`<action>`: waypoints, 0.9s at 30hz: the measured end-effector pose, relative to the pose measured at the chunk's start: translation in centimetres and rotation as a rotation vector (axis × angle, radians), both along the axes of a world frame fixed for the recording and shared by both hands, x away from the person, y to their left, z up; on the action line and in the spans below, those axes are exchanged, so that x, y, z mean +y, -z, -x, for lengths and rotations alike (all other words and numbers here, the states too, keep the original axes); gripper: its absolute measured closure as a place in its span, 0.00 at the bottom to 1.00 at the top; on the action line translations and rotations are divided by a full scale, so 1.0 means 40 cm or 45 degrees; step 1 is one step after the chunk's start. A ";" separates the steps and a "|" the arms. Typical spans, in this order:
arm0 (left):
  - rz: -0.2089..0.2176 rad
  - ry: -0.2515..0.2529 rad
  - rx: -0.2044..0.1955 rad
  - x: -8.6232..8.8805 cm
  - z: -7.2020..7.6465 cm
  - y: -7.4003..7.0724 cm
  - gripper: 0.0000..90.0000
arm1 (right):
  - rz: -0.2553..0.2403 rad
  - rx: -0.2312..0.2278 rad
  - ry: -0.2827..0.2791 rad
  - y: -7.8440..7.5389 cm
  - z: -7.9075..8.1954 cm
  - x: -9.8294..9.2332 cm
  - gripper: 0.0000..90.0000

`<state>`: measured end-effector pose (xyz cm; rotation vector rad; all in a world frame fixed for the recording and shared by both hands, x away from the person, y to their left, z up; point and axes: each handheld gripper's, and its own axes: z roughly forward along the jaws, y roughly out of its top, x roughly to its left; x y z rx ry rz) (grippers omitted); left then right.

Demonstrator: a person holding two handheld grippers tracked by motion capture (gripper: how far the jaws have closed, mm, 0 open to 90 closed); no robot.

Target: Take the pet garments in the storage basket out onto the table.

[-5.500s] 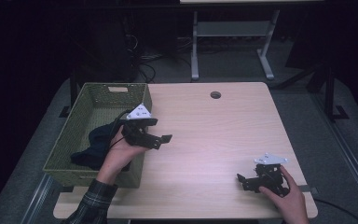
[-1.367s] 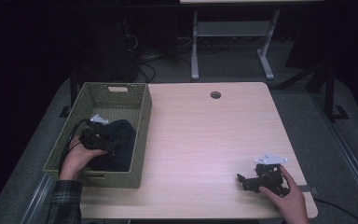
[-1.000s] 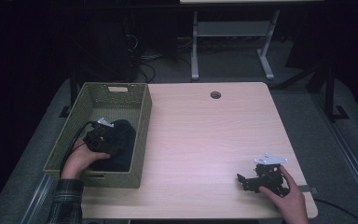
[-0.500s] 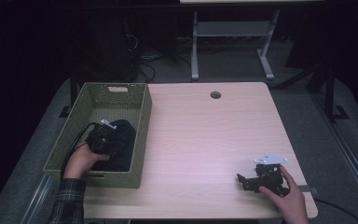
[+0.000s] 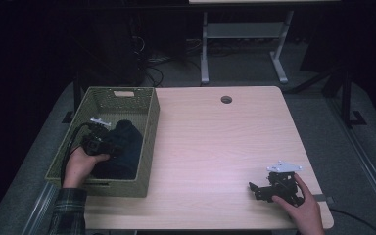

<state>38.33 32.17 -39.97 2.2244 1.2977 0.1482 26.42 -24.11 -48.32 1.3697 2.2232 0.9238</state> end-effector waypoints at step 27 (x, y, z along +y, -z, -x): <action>0.408 -0.041 -0.411 0.059 0.042 -0.110 0.75 | 0.000 0.002 -0.004 0.000 0.000 0.000 0.00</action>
